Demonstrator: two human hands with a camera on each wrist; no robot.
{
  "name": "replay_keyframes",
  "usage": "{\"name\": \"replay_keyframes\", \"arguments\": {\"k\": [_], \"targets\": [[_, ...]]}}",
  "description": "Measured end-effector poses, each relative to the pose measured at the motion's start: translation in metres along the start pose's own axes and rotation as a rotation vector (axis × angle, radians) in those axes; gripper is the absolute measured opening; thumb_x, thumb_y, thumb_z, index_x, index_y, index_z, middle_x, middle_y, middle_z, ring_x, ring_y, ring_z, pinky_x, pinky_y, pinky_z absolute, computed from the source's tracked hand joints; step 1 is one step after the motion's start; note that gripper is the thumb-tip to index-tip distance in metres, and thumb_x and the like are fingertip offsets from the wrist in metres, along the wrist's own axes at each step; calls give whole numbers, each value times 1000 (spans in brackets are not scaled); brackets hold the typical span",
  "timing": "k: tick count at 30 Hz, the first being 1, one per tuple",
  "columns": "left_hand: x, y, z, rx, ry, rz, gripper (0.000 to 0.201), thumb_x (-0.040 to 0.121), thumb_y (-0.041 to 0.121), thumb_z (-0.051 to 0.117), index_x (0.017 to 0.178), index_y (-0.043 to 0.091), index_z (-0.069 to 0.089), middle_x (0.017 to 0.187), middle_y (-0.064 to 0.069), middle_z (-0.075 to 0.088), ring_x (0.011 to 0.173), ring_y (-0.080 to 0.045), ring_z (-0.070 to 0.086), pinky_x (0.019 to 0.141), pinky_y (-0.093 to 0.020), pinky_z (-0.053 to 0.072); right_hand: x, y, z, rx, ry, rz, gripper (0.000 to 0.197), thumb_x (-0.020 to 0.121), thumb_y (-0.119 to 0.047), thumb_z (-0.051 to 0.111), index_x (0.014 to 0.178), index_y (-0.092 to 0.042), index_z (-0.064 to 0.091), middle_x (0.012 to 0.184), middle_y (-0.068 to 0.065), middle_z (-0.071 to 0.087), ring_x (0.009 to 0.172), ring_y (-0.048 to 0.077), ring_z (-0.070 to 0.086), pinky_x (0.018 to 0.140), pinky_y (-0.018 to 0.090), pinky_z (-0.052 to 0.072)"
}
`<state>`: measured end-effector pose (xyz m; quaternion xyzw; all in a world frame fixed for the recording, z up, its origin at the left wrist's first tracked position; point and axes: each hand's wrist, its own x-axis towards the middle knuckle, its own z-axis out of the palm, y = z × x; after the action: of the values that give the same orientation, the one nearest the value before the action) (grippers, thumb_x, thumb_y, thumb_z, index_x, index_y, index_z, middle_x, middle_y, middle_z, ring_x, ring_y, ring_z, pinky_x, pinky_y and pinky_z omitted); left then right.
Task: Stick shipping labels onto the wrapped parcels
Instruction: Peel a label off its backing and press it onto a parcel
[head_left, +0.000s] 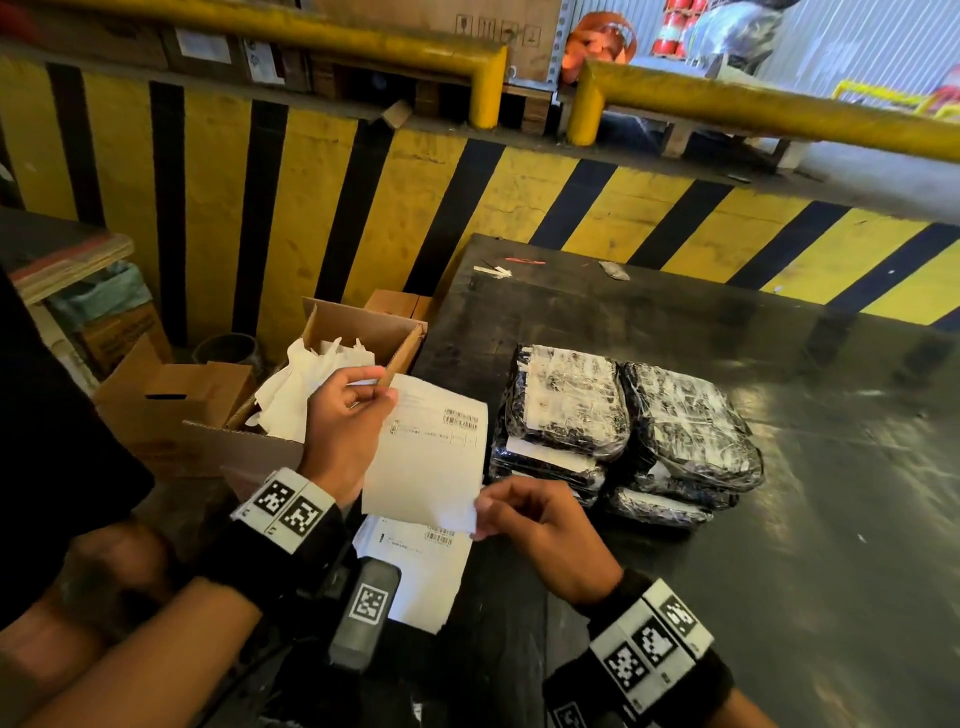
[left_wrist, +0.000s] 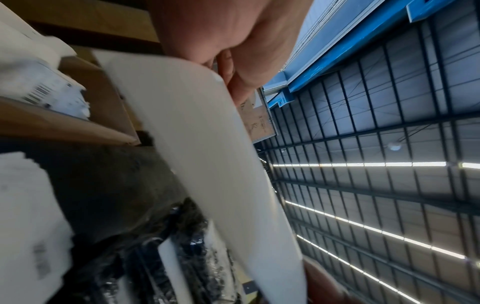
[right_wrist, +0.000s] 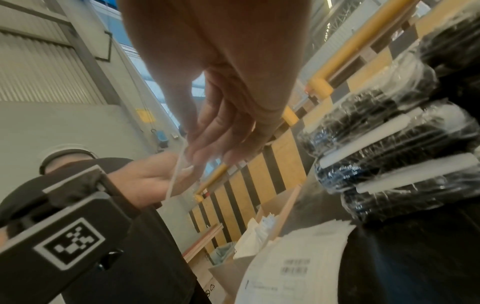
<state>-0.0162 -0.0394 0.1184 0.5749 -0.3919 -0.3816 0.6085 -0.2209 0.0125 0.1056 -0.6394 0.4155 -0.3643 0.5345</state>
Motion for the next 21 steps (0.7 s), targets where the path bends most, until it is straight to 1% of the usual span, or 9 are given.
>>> {"name": "replay_keyframes", "arguments": {"k": [2,4,9,14,17,18,19,20,21], "targets": [[-1,7,5,-14,2,-2,24,88,8,61,111,12,59,98,-3,65,83,-14,63,61,-23,49,-5,-7,-4,-18,-18,-6,14,89,-7,58,88,6,66,80,16,70,75,23,66,82,39,54],[0,11,9,-21,4,-8,26,87,10,62,112,13,58,101,-4,65,84,-14,64,59,-24,49,-10,-10,-6,-35,-30,-11,15,89,-8,60,90,6,66,81,13,71,75,24,66,81,40,55],[2,16,15,-23,3,-17,27,86,10,63,113,14,59,106,-7,65,92,-21,64,68,-30,53,-18,-18,-12,-77,-36,-32,13,87,-8,62,89,4,67,81,14,72,71,18,66,73,28,55],[3,13,18,48,-6,-11,27,87,11,62,114,13,57,101,-3,64,92,-18,63,66,-25,51,-18,-27,-15,-74,-72,-72,11,86,-7,63,88,3,67,81,14,72,72,20,66,73,28,55],[5,5,15,173,-76,-31,26,87,14,63,111,14,56,106,-5,62,99,-21,60,76,-27,49,-14,-34,-16,-54,-69,-104,8,86,-3,61,87,3,66,79,14,71,72,21,64,74,32,55],[4,4,12,265,-96,19,25,86,16,64,111,15,57,108,-5,61,101,-19,58,79,-24,46,-11,-36,-17,-37,-66,-110,8,86,-2,61,87,4,66,79,14,71,72,22,64,75,33,54],[-1,5,9,350,-107,101,22,86,17,64,108,15,59,109,-4,61,99,-14,57,78,-18,43,-8,-38,-17,-13,-62,-110,9,86,-2,61,87,5,66,78,13,71,72,22,64,75,34,54],[-8,9,6,390,-122,191,17,86,17,64,103,16,62,106,-2,63,94,-10,57,75,-12,42,-5,-40,-18,13,-58,-106,9,86,-1,60,87,6,66,77,12,71,72,22,65,75,34,55],[-17,14,4,389,-162,261,11,86,18,64,97,17,66,100,0,66,88,-8,59,71,-10,43,-1,-42,-18,37,-56,-101,9,86,-1,60,87,6,66,77,10,71,73,22,65,74,32,56]]}}
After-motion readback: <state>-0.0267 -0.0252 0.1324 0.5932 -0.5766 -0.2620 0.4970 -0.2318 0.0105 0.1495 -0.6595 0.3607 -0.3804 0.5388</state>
